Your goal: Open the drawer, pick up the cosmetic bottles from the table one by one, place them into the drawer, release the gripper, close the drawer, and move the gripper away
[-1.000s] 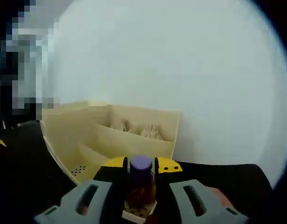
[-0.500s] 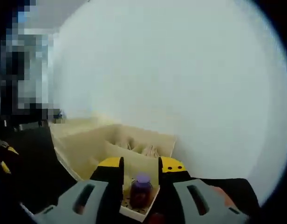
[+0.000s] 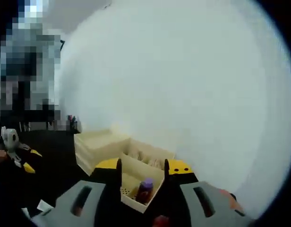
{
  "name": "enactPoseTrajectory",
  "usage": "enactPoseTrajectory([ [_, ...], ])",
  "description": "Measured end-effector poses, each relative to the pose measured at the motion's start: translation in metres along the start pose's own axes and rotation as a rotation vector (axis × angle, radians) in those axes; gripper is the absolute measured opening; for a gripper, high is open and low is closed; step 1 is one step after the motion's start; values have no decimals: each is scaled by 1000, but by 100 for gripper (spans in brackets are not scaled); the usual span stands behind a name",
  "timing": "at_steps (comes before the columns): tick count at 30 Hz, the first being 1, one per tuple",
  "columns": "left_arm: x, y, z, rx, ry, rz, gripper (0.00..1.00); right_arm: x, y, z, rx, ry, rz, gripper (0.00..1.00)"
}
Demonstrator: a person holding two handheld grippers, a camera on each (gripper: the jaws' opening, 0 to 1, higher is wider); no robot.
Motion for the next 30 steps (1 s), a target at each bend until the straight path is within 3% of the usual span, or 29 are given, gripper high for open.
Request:
enactPoseTrajectory([
  [3, -1, -1, 1, 1, -5, -8, 43, -3, 9, -7, 16, 45, -27, 34],
  [7, -1, -1, 3, 0, -10, -10, 43, -21, 26, -21, 45, 105, -68, 35],
  [11, -2, 0, 8, -1, -14, -9, 43, -37, 42, -24, 67, 102, -75, 35],
  [13, -3, 1, 10, 2, -14, -8, 43, -44, 48, -24, 79, 82, -77, 35],
  [18, -3, 1, 7, 10, -14, -10, 43, -76, 59, -37, 231, -42, -114, 35],
  [25, -7, -1, 8, 16, -25, -26, 43, -132, 55, -40, 271, -131, -191, 35],
  [30, -7, -1, 7, 15, -28, -27, 43, -159, 52, -44, 317, -174, -188, 35],
])
Point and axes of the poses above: the point that each gripper's makers call its tool centre point, and the gripper's own axes: y roughly backward along the fingers, z roughly to its right, x roughly out of its top, the point moved 1 cm from there along y, roughly backward along the fingers, and after that the axes turned 13 degrees about -z, right-handed, at the moved point
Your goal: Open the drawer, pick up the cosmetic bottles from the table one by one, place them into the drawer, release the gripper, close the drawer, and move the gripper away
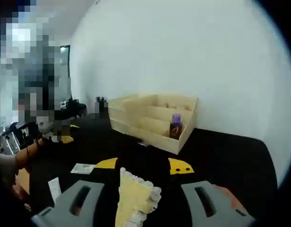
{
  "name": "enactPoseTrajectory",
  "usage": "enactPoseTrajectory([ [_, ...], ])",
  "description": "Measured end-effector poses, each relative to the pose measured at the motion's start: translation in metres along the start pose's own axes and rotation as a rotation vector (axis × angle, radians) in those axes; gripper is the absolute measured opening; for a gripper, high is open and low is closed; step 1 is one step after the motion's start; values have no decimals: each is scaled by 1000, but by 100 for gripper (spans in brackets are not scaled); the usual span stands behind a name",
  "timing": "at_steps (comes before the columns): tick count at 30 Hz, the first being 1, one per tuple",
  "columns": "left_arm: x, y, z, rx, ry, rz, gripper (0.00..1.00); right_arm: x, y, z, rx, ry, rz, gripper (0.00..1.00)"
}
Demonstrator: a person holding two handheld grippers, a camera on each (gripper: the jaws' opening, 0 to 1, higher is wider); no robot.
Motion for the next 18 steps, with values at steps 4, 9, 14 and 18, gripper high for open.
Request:
enactPoseTrajectory([
  [4, 1, 1, 1, -1, -1, 4, 43, -15, -1, 4, 41, -40, 14, 35],
  [9, 0, 0, 3, -1, -4, 0, 43, -29, -2, 12, 117, -144, 37, 35],
  [14, -1, -2, -2, 5, -7, -10, 43, -39, -2, 8, 196, -227, 83, 34],
  [18, -2, -1, -1, 7, -10, -11, 43, -43, -3, 13, 224, -279, 93, 34],
])
Point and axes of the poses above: the point that each gripper's makers call its tool centre point, and the gripper's own axes: y roughly backward along the fingers, z roughly to its right, x roughly out of its top, the point moved 1 cm from there along y, roughly backward along the fingers, and after that the axes turned 13 degrees about -z, right-handed, at the moved point
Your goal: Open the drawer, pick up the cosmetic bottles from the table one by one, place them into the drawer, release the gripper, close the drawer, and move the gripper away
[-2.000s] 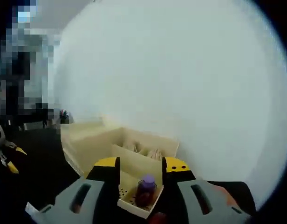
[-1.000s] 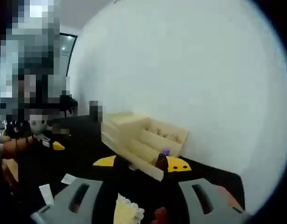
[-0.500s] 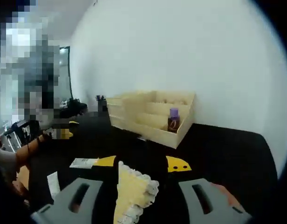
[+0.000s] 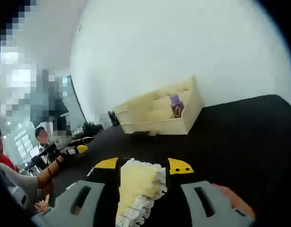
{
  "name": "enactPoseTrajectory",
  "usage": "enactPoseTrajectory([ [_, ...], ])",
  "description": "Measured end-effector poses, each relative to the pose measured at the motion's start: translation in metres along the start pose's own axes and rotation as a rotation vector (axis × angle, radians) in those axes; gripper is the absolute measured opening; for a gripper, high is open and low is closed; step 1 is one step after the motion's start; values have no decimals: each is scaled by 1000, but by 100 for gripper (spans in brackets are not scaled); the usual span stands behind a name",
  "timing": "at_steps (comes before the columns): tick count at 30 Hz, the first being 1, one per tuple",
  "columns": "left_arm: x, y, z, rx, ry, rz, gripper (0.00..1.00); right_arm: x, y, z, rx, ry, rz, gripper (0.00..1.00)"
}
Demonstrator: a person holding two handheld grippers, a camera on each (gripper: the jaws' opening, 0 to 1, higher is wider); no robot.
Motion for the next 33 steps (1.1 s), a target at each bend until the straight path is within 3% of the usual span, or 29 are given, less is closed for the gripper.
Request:
enactPoseTrajectory([
  [12, 2, 0, 1, -12, -3, 7, 43, -29, -12, -2, 18, -15, -97, 32],
  [15, 3, 0, 1, -15, -5, 8, 43, -23, 1, -4, 18, -14, -115, 30],
  [22, 1, -1, 7, -17, -14, 6, 43, -36, -1, -6, 8, -11, -176, 27],
  [30, -3, -2, 9, -11, -23, -6, 43, -28, 21, 3, -8, -39, -173, 19],
  [31, -3, -2, 9, -11, -23, -6, 43, -24, 22, 10, -54, -26, -155, 6],
  [33, -4, -2, 9, -10, -25, -9, 43, -25, 19, 8, -41, -31, -164, 5],
])
Point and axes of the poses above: the point that each gripper's makers call its tool centre point, and the gripper's own axes: y roughly backward along the fingers, z roughly to its right, x roughly out of its top, the point moved 1 cm from there along y, roughly backward along the fingers, and after that the axes turned 13 degrees about -z, right-handed, at the moved point
